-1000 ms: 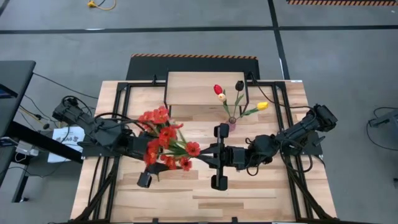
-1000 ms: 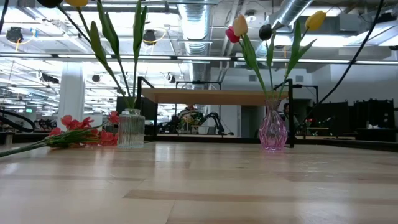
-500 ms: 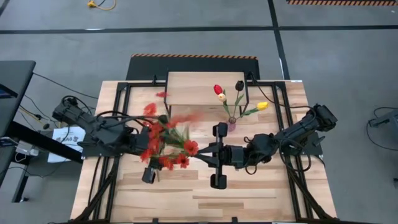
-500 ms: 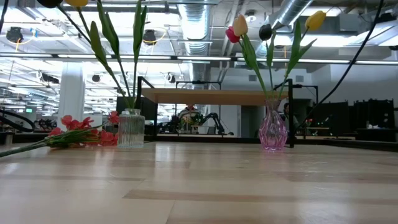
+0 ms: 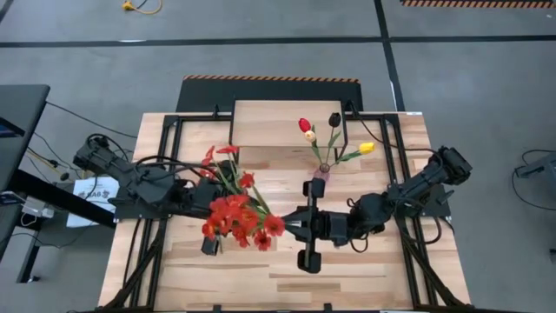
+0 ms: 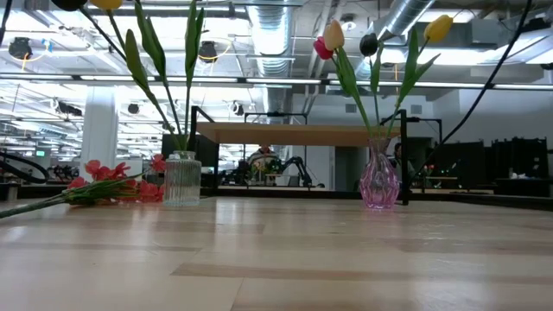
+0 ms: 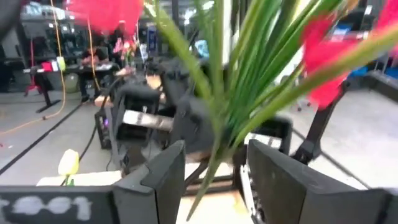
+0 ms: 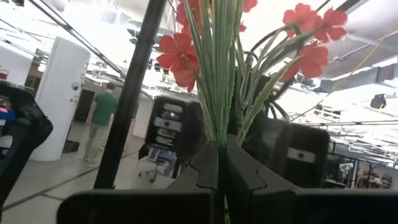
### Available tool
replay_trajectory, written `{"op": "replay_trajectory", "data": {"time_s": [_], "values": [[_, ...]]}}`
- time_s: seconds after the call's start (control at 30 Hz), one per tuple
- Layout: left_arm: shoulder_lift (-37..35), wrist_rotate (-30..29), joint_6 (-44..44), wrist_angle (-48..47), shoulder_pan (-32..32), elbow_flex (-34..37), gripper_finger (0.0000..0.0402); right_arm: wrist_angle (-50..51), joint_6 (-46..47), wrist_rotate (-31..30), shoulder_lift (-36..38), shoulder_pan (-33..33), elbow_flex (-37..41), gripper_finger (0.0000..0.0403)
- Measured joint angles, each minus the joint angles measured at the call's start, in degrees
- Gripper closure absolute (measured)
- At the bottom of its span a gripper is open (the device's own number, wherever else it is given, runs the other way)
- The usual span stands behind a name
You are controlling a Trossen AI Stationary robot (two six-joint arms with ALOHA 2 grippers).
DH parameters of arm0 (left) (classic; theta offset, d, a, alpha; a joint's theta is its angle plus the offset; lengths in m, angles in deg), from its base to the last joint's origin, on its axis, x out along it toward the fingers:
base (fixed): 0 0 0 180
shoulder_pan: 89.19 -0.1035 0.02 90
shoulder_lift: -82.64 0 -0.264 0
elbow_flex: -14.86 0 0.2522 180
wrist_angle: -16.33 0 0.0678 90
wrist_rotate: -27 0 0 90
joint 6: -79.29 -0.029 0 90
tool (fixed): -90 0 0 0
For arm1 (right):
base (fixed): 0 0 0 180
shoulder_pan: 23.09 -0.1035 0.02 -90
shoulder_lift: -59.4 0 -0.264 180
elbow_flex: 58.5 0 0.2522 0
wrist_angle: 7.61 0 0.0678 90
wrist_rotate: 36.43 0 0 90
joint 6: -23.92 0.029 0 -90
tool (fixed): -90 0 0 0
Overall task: Pick and place flowers into a vace then onto a shelf
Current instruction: Put the right red flower into the purple vase
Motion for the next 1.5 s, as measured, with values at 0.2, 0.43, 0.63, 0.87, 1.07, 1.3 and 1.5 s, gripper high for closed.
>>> {"op": "replay_trajectory", "data": {"time_s": [0.2, 0.43, 0.63, 0.87, 1.07, 1.3, 1.5], "values": [[0.02, 2.16, -0.16, 2.63, -0.99, 0.00, 0.0237, 0.72, 2.78, 1.81, 0.00, 1.99, 0.00, 0.0403], [0.02, 2.20, -0.13, 2.66, -2.63, 0.00, 0.0237, 1.57, 4.22, 2.91, 0.00, 2.63, 0.00, 0.0403], [0.02, 1.92, -0.46, 2.71, -2.73, 0.00, 0.0252, 1.93, 4.23, 2.89, 0.00, 2.60, 0.00, 0.0403], [0.02, 4.02, -0.65, 2.64, -2.73, 0.00, 0.0381, 2.41, 4.31, 2.93, 0.00, 2.60, 0.00, 0.0383], [0.02, 4.26, -0.24, 0.14, -2.80, -1.00, 0.0396, 2.62, 4.31, 2.61, 0.00, 2.58, 0.00, 0.0345], [-0.02, 4.32, 2.06, -3.61, -2.76, -2.71, 0.0399, 7.60, 6.09, 1.25, 0.04, 3.08, -0.11, 0.0317], [0.00, 4.30, 3.67, -5.14, -2.78, -2.82, 0.0399, 20.68, 10.01, 1.44, 0.04, 4.52, -5.57, 0.0301]]}}
